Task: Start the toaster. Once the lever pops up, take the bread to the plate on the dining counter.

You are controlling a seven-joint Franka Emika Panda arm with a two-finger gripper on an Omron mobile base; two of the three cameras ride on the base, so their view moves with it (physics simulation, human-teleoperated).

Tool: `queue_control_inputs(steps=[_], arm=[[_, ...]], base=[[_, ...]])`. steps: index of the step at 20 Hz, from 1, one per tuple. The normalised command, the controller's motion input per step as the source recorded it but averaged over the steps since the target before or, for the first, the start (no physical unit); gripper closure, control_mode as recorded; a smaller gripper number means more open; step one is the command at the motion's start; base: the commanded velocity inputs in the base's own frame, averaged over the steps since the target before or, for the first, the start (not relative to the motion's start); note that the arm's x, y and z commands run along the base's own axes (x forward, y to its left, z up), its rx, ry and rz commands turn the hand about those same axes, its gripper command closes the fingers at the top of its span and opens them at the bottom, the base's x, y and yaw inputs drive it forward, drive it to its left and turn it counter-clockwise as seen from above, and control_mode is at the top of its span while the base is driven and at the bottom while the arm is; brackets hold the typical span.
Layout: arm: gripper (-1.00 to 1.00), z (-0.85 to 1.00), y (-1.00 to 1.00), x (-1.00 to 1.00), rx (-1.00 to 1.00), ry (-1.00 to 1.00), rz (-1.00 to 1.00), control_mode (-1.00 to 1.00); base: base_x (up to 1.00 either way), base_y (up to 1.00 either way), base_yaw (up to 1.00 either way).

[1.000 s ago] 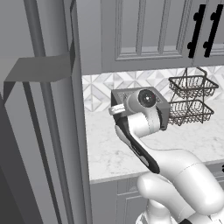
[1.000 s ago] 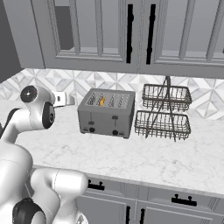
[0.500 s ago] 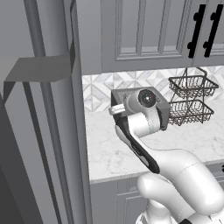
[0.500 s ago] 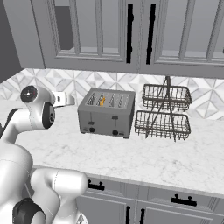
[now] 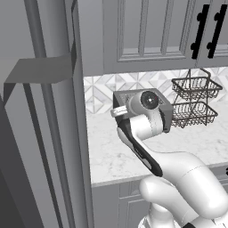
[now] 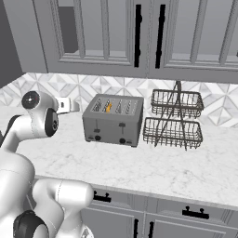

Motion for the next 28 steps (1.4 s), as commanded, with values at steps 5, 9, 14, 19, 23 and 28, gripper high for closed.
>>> queue_control_inputs(steps=[5, 9, 14, 19, 23, 28], arm=[[-1.00, 0.00, 0.00, 0.00, 0.00, 0.00, 0.00, -1.00], [-1.00, 0.00, 0.00, 0.00, 0.00, 0.00, 0.00, -1.00], [-1.00, 0.00, 0.00, 0.00, 0.00, 0.00, 0.00, -1.00], [-1.00, 0.00, 0.00, 0.00, 0.00, 0.00, 0.00, -1.00], [-1.00, 0.00, 0.00, 0.00, 0.00, 0.00, 0.00, -1.00], [-1.00, 0.00, 0.00, 0.00, 0.00, 0.00, 0.00, -1.00]], base=[[0.00, 0.00, 0.00], [0.00, 0.00, 0.00], [0.00, 0.00, 0.00], [0.00, 0.00, 0.00], [0.00, 0.00, 0.00], [0.00, 0.00, 0.00]])
